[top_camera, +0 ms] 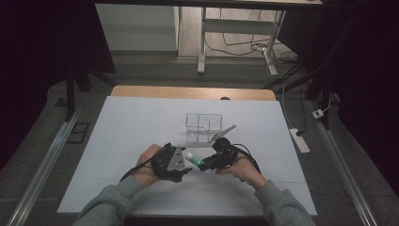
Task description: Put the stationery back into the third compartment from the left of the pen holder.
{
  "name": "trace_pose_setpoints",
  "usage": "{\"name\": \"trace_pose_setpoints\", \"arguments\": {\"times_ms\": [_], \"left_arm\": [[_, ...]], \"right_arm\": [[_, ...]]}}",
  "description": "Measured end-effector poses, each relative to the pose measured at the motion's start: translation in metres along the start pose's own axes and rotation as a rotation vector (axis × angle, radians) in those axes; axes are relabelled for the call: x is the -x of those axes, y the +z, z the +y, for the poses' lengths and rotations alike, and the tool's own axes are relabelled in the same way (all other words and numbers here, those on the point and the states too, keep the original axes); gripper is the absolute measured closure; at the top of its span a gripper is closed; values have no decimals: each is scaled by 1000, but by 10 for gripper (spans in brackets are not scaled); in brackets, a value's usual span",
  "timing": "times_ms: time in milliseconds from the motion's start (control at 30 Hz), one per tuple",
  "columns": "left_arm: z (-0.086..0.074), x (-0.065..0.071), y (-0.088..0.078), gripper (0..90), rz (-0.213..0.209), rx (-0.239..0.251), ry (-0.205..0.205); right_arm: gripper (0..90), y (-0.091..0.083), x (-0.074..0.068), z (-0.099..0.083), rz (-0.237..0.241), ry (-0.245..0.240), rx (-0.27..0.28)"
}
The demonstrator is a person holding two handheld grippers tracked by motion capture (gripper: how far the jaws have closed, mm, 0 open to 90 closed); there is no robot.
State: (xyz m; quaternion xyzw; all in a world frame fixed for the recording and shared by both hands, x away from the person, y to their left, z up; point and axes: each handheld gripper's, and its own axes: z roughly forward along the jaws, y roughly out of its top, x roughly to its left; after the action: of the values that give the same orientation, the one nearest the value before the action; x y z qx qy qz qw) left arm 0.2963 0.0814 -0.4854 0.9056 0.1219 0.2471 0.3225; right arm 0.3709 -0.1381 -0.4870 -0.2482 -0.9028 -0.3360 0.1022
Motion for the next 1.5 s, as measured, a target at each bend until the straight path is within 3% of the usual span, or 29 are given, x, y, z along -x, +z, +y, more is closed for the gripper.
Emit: {"name": "trace_pose_setpoints", "arguments": {"times_ms": [233,300,400,467,500,767,900,1033,1200,1500], "left_arm": [[-2,2,12,327,-37,-33,50],[-1,3,15,342,-30,-47,66],[-1,6,20,385,-7,-61,93],[0,8,21,444,5,-70,125],[0,8,20,463,20,-95,162],[-3,7,19,606,-2,-115,207],[-4,6,18,646,-21,-95,193],[-7,3,17,654,-31,-55,146],[-14,-5,16,656,-22,-35,76],[-28,-25,7,656,-15,29,-76]], "right_arm": [[645,6,-3,3,13,-23,-18],[645,6,-3,4,8,-27,-12],[645,6,-3,4,55,-33,-25],[645,6,-4,4,69,-36,-21],[645,5,-4,5,72,-34,-19],[633,-5,-2,5,92,-23,33],[548,-12,0,5,98,-5,89],[466,-16,-2,6,70,-17,137],[363,-26,-5,5,-3,-49,258],[315,-40,-9,-5,-138,-140,431]]}}
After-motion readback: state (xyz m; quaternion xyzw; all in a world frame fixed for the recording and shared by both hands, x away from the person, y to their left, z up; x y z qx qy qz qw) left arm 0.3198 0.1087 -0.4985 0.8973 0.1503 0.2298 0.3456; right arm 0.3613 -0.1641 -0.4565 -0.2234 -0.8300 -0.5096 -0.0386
